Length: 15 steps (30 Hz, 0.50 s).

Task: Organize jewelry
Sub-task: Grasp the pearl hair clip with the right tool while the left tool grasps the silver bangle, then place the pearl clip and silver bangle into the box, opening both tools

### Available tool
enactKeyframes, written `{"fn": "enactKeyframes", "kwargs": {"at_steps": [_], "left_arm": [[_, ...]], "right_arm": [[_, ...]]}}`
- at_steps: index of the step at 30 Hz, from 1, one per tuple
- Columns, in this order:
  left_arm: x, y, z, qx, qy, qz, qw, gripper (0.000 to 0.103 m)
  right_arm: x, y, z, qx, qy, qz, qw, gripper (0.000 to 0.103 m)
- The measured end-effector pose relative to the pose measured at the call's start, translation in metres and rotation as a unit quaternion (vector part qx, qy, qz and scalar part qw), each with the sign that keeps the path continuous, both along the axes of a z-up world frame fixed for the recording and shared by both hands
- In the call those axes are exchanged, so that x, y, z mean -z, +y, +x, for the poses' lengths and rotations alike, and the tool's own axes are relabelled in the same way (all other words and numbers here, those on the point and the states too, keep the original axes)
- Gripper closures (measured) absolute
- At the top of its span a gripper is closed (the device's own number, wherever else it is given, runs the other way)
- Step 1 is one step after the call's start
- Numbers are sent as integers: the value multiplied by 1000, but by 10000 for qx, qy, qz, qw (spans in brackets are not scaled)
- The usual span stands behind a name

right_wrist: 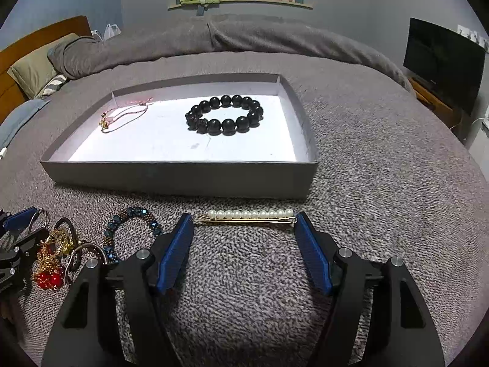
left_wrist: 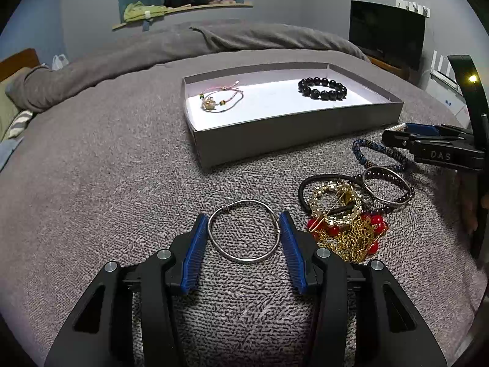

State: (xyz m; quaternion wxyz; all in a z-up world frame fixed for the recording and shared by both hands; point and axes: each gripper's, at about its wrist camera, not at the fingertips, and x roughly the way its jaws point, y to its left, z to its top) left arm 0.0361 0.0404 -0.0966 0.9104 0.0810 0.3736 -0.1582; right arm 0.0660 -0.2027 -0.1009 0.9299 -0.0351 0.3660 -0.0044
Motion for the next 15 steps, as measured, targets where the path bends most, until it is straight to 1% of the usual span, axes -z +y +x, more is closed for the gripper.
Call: {"fn": "enactKeyframes", "kwargs": {"at_steps": [6, 10, 13, 15], "left_arm": [[-4, 5, -2, -31, -47, -116, 9999, 53], [-12, 9, -4, -121, -154, -100, 9998, 53], [-27, 14, -5, -141, -244, -303, 9991, 53], [-40, 16, -5, -146, -379, -340, 9986, 53]], "right_arm": [[-5, -4, -15, -18, -102, -47, 9999, 35], [-13, -5, -21, -37, -193, -46, 9998, 35], [-24, -7, -28, -21, -355, 10, 9994, 35], [-32, -7, -31, -17, -468, 65, 9989, 35]]}}
